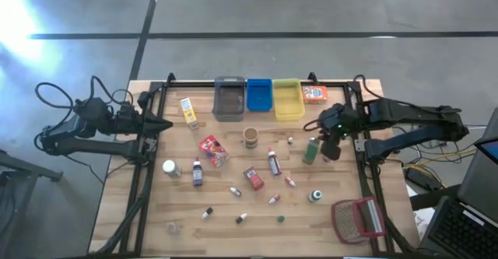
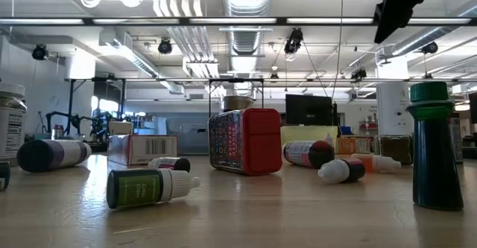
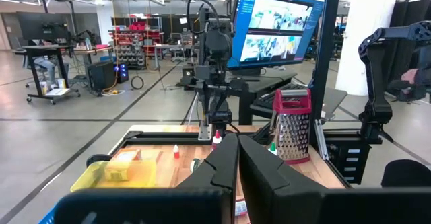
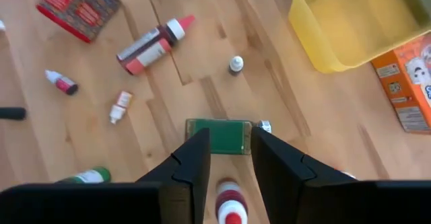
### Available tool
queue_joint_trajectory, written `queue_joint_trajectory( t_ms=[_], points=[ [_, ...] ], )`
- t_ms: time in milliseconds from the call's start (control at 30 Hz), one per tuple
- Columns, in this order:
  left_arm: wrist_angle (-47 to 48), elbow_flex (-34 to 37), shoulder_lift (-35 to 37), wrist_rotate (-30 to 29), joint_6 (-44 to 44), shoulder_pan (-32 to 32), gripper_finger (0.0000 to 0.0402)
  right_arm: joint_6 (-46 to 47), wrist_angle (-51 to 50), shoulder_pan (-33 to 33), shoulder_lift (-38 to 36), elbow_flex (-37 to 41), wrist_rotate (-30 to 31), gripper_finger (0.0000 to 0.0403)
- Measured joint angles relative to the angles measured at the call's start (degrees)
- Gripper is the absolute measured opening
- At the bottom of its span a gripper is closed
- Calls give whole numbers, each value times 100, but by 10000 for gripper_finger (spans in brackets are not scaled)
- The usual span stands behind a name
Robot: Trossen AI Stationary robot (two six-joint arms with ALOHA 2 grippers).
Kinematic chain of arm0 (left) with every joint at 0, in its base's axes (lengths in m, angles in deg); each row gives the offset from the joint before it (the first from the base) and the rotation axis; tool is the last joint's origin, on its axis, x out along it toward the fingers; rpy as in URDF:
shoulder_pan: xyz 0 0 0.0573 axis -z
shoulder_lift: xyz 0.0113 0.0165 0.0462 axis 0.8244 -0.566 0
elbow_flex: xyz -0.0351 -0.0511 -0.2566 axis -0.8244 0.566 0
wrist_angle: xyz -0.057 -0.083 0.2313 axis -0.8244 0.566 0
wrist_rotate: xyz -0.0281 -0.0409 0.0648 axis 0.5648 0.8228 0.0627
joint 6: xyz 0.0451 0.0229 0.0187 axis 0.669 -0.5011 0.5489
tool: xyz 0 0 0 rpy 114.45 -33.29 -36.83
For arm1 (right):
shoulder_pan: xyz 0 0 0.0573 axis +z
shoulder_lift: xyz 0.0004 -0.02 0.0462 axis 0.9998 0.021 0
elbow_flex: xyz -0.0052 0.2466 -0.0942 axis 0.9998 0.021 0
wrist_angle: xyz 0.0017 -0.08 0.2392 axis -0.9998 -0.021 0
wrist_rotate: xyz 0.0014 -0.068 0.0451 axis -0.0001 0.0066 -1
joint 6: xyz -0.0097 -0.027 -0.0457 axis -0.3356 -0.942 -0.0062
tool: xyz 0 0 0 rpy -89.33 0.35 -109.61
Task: Pick & Place Kitchen Items
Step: Put the violet food coloring bottle into the yellow bin
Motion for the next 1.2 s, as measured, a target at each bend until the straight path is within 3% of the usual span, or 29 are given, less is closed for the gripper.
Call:
queue_joint_trajectory(
  t_ms=[367, 633, 1200],
  points=[
    [0, 1, -1, 0, 2, 1, 19, -600, 219, -76, 1212, -7, 20, 131],
    [0, 0, 0, -2, 2, 1, 19, -1337, 801, -510, 1937, -4, -10, 148],
    [2, -1, 1, -2, 0, 0, 19, -2333, 1713, -1151, 2864, -36, -476, 168]
  ],
)
